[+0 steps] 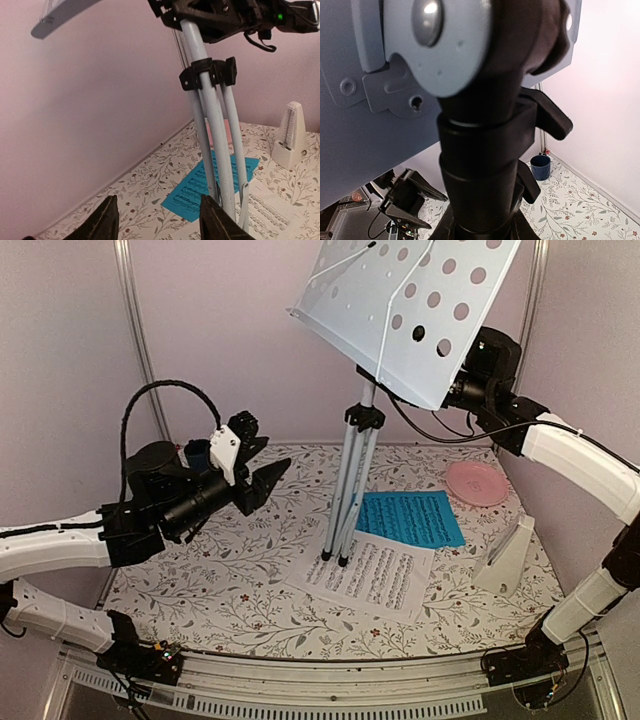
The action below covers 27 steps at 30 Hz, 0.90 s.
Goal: Set up the instrument practice props
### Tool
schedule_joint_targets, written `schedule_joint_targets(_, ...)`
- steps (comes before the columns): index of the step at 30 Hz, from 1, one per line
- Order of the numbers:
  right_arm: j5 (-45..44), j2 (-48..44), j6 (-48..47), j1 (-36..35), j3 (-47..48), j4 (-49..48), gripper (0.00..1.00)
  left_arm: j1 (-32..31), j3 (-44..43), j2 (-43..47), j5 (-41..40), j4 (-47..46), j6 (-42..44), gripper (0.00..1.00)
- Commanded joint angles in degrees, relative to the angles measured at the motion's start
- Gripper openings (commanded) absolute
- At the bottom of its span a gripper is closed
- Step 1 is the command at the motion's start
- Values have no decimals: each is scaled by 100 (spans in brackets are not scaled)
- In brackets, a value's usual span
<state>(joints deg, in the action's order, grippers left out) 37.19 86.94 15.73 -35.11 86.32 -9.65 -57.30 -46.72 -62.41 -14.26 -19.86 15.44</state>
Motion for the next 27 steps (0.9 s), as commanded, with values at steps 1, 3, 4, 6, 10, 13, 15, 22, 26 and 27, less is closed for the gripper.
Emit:
schedule_joint_targets(1,-473,-495,-106,-4,614,-869,0,319,199,-550,1424,-346,-1447,56)
schedule_joint_targets(3,-518,-436,-166,-4,727,-750,0,324,232,-822,1850,-458,-1457,56)
schedule_joint_targets(4,-549,-420,-198,-5,770,-720,0,325,240,-939,1975,-517,-1485,56)
schedule_joint_targets(6,-631,-413,-246,-4,796,-700,0,325,227,-1177,2065,-620,-1527,55)
schedule_joint_targets(10,-905,-451,-312,-8,778,-670,0,320,46,-1571,1899,-865,-1693,50)
schedule_joint_targets(13,-1159,-497,-314,-4,737,-677,0,307,-269,-1871,1407,-936,-1867,45)
schedule_joint_targets(15,-1243,-496,-291,0,741,-670,0,292,-458,-2067,1270,-1050,-1918,47)
schedule_joint_targets(22,-1402,-467,-230,-22,741,-652,0,254,-1209,-2764,821,-959,-1838,52)
schedule_joint_targets(26,-1467,-446,-211,-39,759,-644,0,246,-1649,-3059,488,-744,-1723,51)
schedule_joint_targets(27,-1487,-444,-207,-51,755,-643,0,245,-1716,-3106,483,-727,-1679,51)
